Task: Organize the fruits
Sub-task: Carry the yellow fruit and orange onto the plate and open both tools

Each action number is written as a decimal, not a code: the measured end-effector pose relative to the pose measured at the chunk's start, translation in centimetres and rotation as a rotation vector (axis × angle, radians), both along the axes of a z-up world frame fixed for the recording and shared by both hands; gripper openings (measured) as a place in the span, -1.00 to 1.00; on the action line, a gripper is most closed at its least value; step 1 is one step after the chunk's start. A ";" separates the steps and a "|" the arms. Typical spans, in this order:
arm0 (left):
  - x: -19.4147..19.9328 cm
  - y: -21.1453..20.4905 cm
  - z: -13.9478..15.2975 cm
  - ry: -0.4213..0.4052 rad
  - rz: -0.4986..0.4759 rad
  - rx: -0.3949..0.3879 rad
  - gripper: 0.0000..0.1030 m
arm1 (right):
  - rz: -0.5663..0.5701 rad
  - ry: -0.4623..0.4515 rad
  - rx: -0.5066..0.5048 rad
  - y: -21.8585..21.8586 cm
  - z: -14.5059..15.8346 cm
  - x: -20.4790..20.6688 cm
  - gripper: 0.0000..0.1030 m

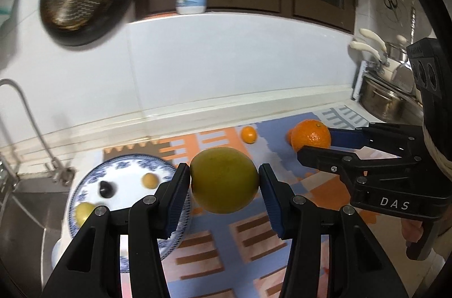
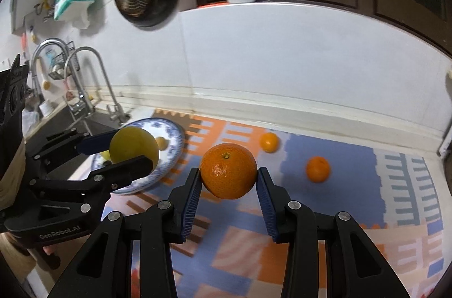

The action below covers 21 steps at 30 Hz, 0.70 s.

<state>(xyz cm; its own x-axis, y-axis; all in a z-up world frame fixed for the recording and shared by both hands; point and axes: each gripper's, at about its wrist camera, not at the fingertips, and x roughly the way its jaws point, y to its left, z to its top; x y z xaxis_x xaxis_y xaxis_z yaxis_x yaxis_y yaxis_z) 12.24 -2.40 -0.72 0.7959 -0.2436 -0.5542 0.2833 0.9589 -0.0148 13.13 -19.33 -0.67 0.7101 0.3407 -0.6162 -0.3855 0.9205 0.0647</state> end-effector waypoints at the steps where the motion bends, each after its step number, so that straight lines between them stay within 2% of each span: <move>1: -0.2 0.6 0.1 -0.002 0.013 0.000 -0.04 | 0.010 -0.001 0.002 0.5 0.1 0.0 -0.21; 21: -1.0 8.7 -0.6 0.010 0.186 0.001 -0.05 | 0.144 0.004 -0.003 9.3 -0.4 1.5 -0.21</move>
<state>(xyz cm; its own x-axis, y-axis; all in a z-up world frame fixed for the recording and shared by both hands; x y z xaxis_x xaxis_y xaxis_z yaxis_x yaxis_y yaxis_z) 11.28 6.30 -1.28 0.8216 -0.0919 -0.5626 0.1008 0.9948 -0.0153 14.65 -10.04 -1.06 0.6516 0.4369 -0.6201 -0.5133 0.8558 0.0636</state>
